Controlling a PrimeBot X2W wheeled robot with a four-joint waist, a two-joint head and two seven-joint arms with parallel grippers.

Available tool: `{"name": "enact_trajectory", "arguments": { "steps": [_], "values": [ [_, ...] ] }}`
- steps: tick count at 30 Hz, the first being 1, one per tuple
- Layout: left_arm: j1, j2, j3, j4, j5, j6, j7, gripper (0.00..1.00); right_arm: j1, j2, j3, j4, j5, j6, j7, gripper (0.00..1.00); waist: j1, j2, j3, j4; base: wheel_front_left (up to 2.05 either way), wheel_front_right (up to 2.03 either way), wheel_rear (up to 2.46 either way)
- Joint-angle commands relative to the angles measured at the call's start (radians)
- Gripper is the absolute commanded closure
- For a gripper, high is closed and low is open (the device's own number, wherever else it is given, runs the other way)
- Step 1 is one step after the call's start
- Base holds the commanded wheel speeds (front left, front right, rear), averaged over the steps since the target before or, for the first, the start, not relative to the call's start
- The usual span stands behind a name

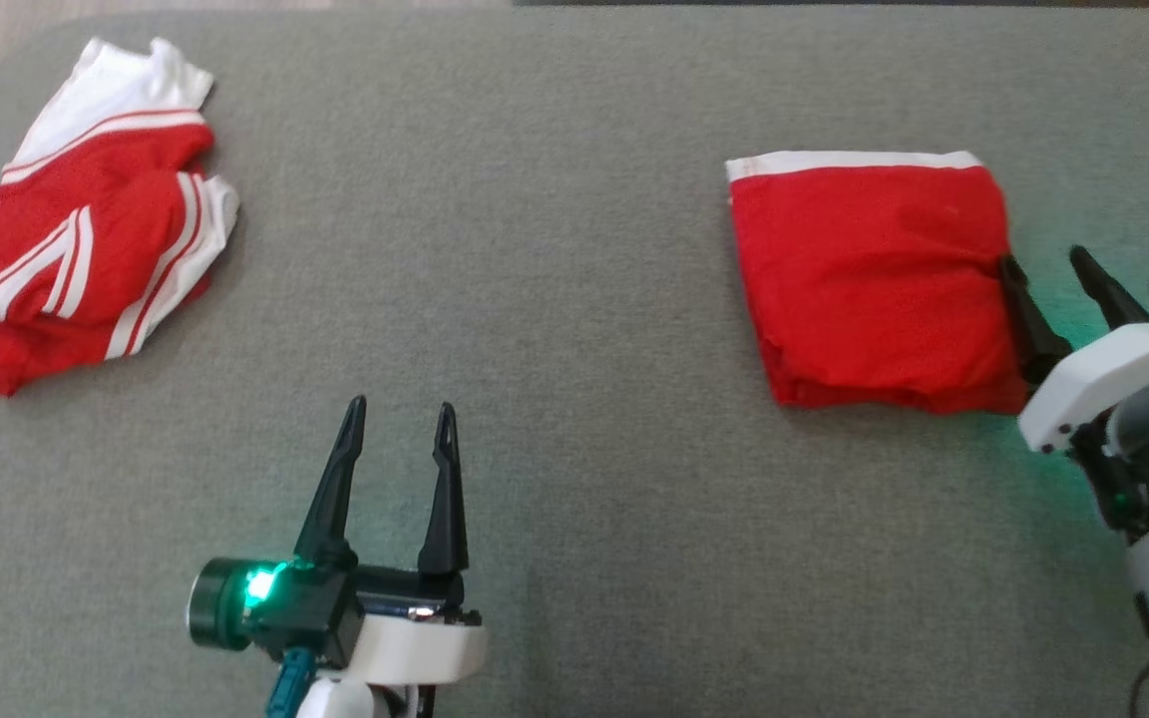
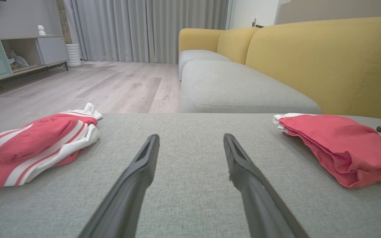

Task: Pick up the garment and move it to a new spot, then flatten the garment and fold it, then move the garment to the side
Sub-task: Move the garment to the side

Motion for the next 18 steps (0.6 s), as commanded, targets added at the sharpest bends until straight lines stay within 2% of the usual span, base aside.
{"name": "enact_trajectory", "arguments": {
  "steps": [1, 3, 4, 5, 6, 7, 12, 18],
  "values": [
    [-0.031, -0.002, 0.021, -0.033, -0.004, 0.006, -0.005, 0.00, -0.013, -0.029, 0.010, -0.009, 0.011, -0.001, 0.032, 0.00, -0.0004, 0.0000, 0.019, 0.019, 0.00, 0.00, 0.00],
    [-0.039, -0.002, 0.017, -0.032, -0.007, 0.009, -0.005, 0.00, -0.024, -0.042, 0.014, 0.009, 0.024, -0.001, 0.082, 0.00, -0.0004, 0.0000, 0.027, 0.025, 0.00, 0.00, 0.00],
    [-0.042, -0.002, 0.016, -0.032, -0.007, 0.013, -0.005, 0.00, -0.026, -0.042, 0.016, 0.012, 0.036, -0.001, 0.099, 0.21, -0.0004, 0.0000, 0.032, 0.027, 0.00, 0.00, 0.00],
    [-0.045, -0.002, 0.017, -0.031, -0.002, 0.016, -0.005, 0.00, -0.026, -0.040, 0.019, 0.012, 0.051, -0.001, 0.112, 0.54, -0.0004, 0.0000, 0.037, 0.027, 0.00, 0.00, 0.00],
    [-0.047, -0.002, 0.016, -0.032, 0.002, 0.019, -0.005, 0.00, -0.025, -0.036, 0.023, 0.011, 0.068, -0.001, 0.124, 0.81, -0.0004, 0.0000, 0.041, 0.026, 0.00, 0.00, 0.00],
    [-0.049, -0.002, 0.017, -0.033, 0.003, 0.022, -0.005, 0.00, -0.022, -0.033, 0.031, 0.008, 0.084, -0.001, 0.136, 0.99, -0.0004, 0.0000, 0.045, 0.024, 0.00, 0.00, 0.00],
    [-0.061, -0.002, 0.016, -0.037, 0.006, 0.025, -0.005, 0.00, -0.022, -0.033, 0.054, -0.020, 0.139, -0.001, 0.141, 1.00, -0.0004, 0.0000, 0.068, -0.009, 0.00, 0.00, 0.00],
    [-0.092, -0.002, 0.032, -0.037, 0.029, 0.011, -0.005, 0.00, -0.054, -0.095, 0.043, -0.044, 0.141, -0.001, 0.110, 1.00, -0.0004, 0.0000, 0.107, -0.098, 0.00, 0.00, 0.00]
  ]
}}
